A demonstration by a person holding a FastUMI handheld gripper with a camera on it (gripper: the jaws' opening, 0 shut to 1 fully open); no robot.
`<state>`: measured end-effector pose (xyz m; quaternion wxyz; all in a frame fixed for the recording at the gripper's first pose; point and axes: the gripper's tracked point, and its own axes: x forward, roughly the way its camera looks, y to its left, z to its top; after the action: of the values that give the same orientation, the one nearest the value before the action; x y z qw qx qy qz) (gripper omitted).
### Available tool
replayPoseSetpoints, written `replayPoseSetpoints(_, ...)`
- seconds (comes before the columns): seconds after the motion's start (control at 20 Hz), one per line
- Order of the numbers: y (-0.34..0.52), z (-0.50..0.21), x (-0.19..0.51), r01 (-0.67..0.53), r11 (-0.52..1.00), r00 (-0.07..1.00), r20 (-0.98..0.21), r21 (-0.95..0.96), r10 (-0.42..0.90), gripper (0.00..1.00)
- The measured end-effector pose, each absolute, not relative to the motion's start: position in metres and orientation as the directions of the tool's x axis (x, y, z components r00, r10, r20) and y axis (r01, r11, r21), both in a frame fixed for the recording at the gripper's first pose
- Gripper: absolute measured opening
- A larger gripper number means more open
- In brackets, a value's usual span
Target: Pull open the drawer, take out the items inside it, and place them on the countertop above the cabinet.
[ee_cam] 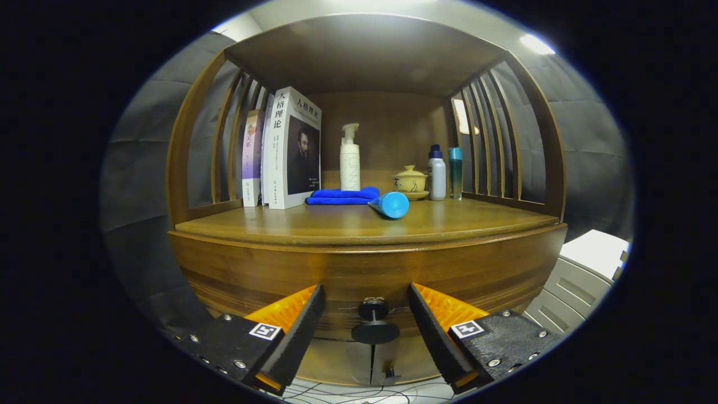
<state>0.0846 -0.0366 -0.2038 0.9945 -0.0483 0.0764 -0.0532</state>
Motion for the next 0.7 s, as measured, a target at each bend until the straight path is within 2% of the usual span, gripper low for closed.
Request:
replayPoseSetpoints(0.2,-0.037,-0.201,0.083,0.095,0.99,0.982,-0.153,-0.101,-0.11,0.94)
replayPoseSetpoints(0.3,-0.031,-0.192,0.079,0.054,0.993,0.985,-0.156,-0.102,-0.07,0.94)
replayPoseSetpoints(0.7,-0.014,-0.075,0.038,-0.074,0.985,0.995,-0.083,-0.159,0.061,0.94)
